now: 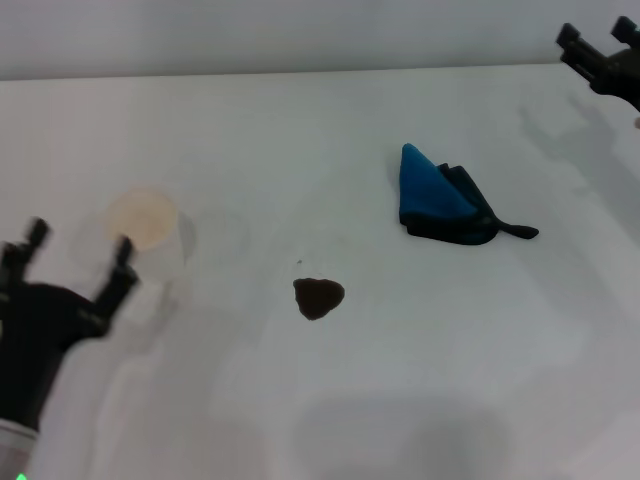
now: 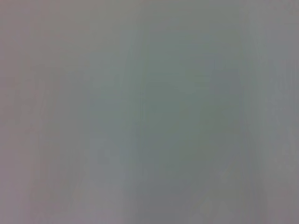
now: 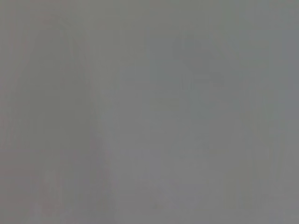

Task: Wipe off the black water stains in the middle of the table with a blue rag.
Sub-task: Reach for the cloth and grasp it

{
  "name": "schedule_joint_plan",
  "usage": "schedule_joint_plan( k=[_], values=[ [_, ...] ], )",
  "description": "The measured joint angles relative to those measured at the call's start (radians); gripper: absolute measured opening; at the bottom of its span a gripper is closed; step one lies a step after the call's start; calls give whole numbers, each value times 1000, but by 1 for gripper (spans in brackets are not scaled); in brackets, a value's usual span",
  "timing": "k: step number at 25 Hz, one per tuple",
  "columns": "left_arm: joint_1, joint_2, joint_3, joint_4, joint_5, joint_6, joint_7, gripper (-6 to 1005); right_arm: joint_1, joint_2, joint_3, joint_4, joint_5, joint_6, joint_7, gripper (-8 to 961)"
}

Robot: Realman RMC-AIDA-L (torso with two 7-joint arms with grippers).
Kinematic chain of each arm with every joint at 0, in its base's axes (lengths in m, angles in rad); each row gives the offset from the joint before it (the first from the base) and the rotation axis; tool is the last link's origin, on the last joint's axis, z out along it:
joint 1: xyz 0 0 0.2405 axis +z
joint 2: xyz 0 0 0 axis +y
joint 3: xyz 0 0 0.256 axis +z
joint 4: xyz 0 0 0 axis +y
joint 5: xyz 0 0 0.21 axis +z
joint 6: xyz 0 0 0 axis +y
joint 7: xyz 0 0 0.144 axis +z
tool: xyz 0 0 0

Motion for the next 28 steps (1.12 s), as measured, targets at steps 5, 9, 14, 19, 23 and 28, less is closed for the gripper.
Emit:
schedule_joint_plan(
  k=[5, 9, 14, 19, 23, 28],
  values=[
    [-37, 7, -1, -65, -70, 22, -328, 877, -3, -26, -232, -245, -142, -205, 316, 857],
    [-66, 7, -1, -145, -66, 26, -533, 876, 10, -57, -263, -389, -411, -232, 639, 857],
    [-86, 10, 2, -216, 19, 26, -582, 878, 46, -65, -264, -555, -750, -158, 904, 857],
    [-101, 14, 2, -300, 121, 28, -596, 877, 105, -69, -258, -761, -1197, -29, 1323, 857],
    [-126, 17, 0, -377, 166, 31, -656, 878, 176, -54, -258, -812, -1404, 103, 1533, 856],
    [-134, 11, -2, -396, 82, 39, -672, 878, 246, -15, -265, -818, -1565, 246, 1647, 856]
  ],
)
